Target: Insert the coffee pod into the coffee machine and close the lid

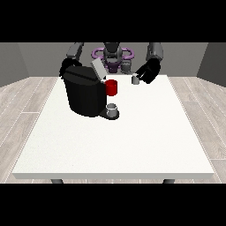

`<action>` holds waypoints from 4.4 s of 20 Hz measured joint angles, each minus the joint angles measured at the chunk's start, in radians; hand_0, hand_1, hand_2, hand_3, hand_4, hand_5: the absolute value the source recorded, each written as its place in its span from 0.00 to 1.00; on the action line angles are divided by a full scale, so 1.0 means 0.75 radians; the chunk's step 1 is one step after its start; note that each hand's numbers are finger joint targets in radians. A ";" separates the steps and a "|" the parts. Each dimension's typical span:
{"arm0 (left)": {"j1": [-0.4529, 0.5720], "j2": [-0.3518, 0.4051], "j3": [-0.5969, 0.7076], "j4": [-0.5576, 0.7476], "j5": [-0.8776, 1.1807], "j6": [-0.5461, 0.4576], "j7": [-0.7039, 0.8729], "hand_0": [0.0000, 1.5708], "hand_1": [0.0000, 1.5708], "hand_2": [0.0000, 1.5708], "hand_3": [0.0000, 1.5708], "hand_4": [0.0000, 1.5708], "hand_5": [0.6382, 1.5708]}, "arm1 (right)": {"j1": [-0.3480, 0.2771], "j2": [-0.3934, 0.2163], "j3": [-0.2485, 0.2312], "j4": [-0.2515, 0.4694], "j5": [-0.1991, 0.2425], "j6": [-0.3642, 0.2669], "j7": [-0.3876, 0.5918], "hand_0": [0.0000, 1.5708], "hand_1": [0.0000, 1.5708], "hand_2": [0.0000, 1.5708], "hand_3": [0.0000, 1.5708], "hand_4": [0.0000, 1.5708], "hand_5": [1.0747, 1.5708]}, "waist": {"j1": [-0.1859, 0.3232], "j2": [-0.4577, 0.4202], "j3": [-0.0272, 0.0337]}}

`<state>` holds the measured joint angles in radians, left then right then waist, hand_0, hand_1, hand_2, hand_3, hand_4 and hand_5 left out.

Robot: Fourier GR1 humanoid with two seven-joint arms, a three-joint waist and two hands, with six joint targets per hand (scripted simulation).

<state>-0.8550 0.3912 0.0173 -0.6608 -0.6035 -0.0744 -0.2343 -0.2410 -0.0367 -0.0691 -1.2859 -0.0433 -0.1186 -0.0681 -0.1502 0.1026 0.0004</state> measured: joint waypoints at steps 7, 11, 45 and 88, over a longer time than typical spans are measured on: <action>-0.061 0.035 0.049 0.000 -0.003 -0.014 -0.002 0.64 0.64 0.76 0.78 0.35 1.00 | -0.006 0.014 0.027 -0.056 0.003 0.000 -0.006 0.00 0.00 0.00 0.00 0.31 1.00 | -0.055 0.033 -0.0006; -0.164 0.068 0.083 0.002 0.004 -0.044 0.055 0.81 0.81 0.83 0.79 0.33 1.00 | -0.001 0.031 0.075 -0.074 0.037 -0.022 0.002 0.00 0.00 0.00 0.00 0.32 1.00 | -0.097 0.045 -0.0005; -0.407 0.041 0.117 0.043 -0.046 -0.071 0.149 0.76 0.76 0.81 0.76 0.32 1.00 | -0.077 -0.003 0.025 -0.144 0.012 -0.044 0.014 0.00 0.00 0.00 0.00 0.29 1.00 | -0.181 0.184 -0.0003; -0.413 0.089 0.067 0.074 -0.177 -0.146 0.075 0.00 0.00 0.00 0.00 0.00 1.00 | -0.089 0.002 0.020 -0.122 0.021 -0.073 -0.009 0.00 0.00 0.00 0.00 0.22 1.00 | -0.170 0.214 0.0018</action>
<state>-1.1648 0.4583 0.0678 -0.6049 -0.7365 -0.1838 -0.1777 -0.3080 -0.0350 -0.0542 -1.3771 -0.0274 -0.1737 -0.0748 -0.2776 0.2634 0.0017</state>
